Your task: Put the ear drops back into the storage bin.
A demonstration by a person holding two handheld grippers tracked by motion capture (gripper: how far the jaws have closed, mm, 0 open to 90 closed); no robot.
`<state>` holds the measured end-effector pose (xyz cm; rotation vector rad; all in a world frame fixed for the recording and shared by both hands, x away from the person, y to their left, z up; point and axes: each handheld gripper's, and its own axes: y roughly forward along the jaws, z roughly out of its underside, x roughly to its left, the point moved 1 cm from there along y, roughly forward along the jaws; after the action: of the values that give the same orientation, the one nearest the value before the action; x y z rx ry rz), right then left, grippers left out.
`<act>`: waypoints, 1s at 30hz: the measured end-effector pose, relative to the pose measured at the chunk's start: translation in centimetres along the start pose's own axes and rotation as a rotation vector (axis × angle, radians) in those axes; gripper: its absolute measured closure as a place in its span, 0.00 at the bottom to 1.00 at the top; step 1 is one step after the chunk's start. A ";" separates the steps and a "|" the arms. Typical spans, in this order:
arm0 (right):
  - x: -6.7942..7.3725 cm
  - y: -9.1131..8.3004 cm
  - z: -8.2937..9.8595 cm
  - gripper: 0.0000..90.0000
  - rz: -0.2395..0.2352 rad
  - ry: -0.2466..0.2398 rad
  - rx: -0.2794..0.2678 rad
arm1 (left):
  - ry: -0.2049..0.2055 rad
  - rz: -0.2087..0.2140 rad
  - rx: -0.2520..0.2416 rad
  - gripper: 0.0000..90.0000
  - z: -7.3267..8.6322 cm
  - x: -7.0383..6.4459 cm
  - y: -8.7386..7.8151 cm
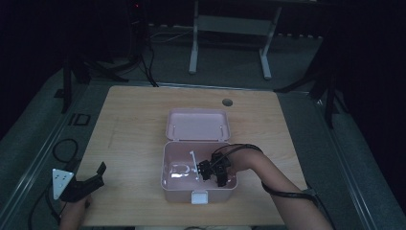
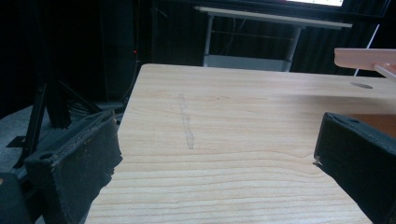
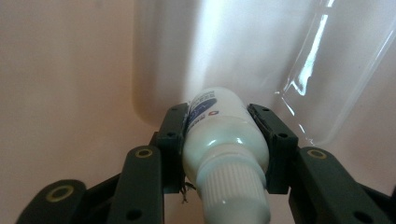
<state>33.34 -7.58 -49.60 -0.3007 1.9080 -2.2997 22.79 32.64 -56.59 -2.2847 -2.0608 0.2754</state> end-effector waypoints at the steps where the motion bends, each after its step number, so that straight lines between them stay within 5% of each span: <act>1: 0.0 0.0 0.0 0.66 0.004 0.005 -0.001 | 0.000 0.000 0.000 0.01 0.0 0.0 0.0; 18: -0.1 0.3 0.0 0.64 0.005 0.034 -0.001 | 0.000 0.000 0.002 0.00 0.0 0.0 0.0; 30: 0.7 -3.8 1.1 0.60 0.048 0.030 -0.092 | 0.000 -0.003 0.004 0.00 0.0 0.0 0.0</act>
<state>33.05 -8.05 -45.62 -0.2296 2.0167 -2.2022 22.82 32.65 -56.58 -2.2794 -2.0609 0.2786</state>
